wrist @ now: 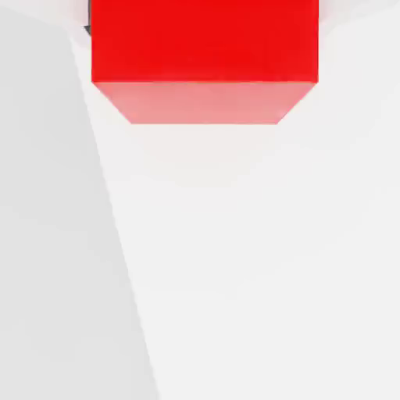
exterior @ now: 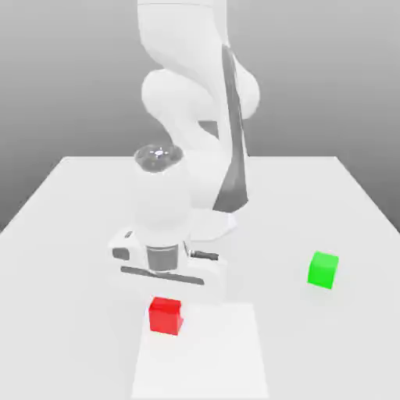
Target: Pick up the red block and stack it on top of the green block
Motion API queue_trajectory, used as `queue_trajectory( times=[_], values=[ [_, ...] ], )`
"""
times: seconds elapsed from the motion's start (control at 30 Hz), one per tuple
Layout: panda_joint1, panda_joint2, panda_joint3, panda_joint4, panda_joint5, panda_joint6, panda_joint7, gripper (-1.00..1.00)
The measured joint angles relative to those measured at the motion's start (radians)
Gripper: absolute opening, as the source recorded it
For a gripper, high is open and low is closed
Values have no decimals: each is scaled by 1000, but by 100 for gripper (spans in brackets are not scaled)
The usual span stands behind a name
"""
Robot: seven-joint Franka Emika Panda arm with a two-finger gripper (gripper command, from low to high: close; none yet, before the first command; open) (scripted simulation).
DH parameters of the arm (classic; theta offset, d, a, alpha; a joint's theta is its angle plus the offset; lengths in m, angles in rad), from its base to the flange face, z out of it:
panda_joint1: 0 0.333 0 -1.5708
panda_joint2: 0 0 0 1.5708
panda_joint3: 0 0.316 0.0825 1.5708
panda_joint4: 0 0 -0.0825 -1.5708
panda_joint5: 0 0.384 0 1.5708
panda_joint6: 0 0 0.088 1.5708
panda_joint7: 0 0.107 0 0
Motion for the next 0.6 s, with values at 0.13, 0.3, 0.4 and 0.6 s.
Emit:
queue_trajectory(
  times=[0.13,0.3,0.4,0.6],
  values=[
    [2,-133,-10,-19,-28,-114,20,-100],
    [99,-262,56,-42,0,-218,68,-100],
    [199,-306,139,-54,47,-248,119,-100],
    [421,-390,318,-79,148,-302,223,-100]
  ],
)
